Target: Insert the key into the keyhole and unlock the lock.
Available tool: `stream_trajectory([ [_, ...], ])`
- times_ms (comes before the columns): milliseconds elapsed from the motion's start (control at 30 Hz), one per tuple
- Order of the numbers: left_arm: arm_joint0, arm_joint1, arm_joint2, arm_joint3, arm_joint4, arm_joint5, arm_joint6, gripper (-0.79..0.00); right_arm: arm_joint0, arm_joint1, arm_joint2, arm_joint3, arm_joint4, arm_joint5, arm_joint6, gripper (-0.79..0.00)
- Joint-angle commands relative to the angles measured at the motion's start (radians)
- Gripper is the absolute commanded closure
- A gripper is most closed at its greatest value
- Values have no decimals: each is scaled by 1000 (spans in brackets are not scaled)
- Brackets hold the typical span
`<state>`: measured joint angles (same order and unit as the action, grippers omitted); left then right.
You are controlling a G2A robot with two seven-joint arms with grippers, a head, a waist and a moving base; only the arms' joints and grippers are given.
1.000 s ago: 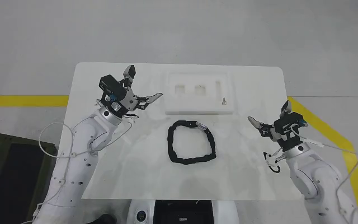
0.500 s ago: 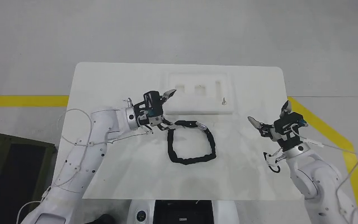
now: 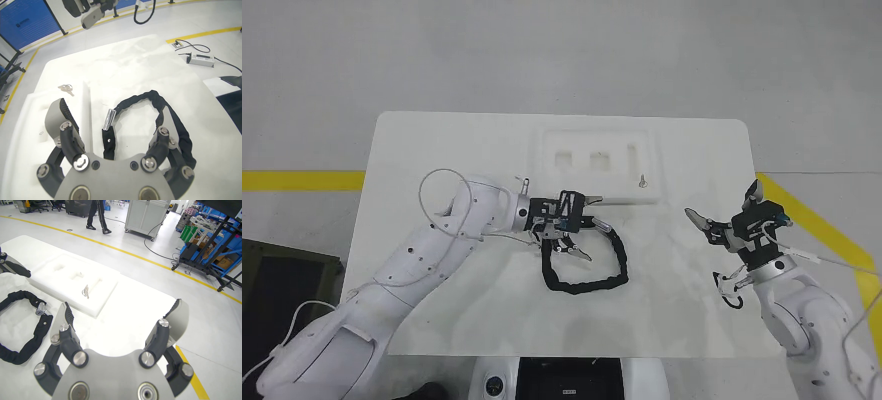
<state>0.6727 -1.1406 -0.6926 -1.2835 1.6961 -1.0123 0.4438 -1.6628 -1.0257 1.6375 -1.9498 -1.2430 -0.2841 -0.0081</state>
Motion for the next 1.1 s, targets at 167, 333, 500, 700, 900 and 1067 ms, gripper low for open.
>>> stream_trajectory([
  [167, -117, -18, 151, 103, 110, 0, 122, -785, 0, 0, 0, 0, 0, 0, 0, -785],
  [333, -165, -44, 196, 174, 138, 19, 173, -785, 0, 0, 0, 0, 0, 0, 0, -785],
  [500, -197, -72, 234, 229, 166, 49, 194, -785, 0, 0, 0, 0, 0, 0, 0, -785],
  [700, -204, -82, 239, 250, 164, 76, 203, -785, 0, 0, 0, 0, 0, 0, 0, -785],
  [900, -204, -82, 239, 250, 164, 76, 203, -785, 0, 0, 0, 0, 0, 0, 0, -785],
  [1067, -204, -82, 239, 250, 164, 76, 203, -785, 0, 0, 0, 0, 0, 0, 0, -785],
])
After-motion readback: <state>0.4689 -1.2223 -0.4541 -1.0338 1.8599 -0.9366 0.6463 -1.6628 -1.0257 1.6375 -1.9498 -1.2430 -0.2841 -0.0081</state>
